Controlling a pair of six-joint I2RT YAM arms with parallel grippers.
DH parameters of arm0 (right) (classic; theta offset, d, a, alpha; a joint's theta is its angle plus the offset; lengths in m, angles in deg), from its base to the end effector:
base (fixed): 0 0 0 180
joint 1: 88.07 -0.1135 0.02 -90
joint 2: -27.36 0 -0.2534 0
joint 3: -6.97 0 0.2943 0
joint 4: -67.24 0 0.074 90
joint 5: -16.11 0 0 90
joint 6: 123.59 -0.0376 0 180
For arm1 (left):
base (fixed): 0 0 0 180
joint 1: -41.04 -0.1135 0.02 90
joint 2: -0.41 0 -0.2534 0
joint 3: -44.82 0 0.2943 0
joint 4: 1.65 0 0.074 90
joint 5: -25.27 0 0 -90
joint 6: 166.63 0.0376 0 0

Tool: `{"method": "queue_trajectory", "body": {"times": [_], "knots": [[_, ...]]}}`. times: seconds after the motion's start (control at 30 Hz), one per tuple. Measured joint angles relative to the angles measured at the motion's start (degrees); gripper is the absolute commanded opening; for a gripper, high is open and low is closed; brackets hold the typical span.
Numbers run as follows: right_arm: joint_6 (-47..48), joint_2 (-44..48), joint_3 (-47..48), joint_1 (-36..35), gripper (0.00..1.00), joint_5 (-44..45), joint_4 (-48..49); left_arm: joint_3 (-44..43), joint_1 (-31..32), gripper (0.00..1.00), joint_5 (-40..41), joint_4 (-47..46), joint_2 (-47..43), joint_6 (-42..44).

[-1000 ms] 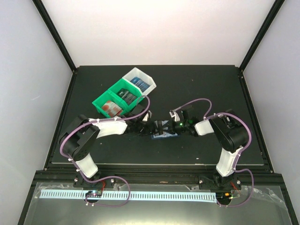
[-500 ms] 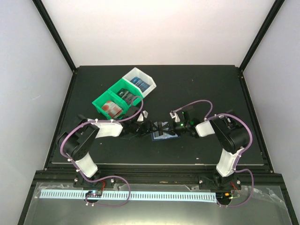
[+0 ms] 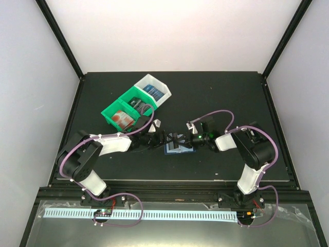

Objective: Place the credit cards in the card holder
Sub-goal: Insert the credit card into the card holder.

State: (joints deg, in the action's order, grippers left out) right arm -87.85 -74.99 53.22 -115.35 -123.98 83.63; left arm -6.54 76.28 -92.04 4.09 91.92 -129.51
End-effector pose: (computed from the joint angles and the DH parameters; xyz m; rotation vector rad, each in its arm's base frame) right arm 0.2657 0.1695 0.0541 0.0502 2.5701 1.6582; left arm 0.2566 -0.2024 0.0999 -0.1484 2.6555 -1.2078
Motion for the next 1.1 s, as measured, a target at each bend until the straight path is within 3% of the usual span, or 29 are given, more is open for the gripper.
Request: {"method": "queue_trajectory", "body": {"times": [0.5, 0.73, 1.1], "knots": [[-0.3, 0.1, -0.5, 0.0, 0.01, -0.2, 0.2, 0.1, 0.0, 0.64, -4.9, -5.9, 5.3, -2.3], [-0.3, 0.1, -0.5, 0.0, 0.04, -0.2, 0.2, 0.1, 0.0, 0.50, -5.9, -7.1, 5.4, -2.9], [2.0, 0.1, -0.3, 0.3, 0.04, -0.2, -2.9, 0.4, -0.3, 0.38, -7.5, -9.0, 7.6, -4.3]]}}
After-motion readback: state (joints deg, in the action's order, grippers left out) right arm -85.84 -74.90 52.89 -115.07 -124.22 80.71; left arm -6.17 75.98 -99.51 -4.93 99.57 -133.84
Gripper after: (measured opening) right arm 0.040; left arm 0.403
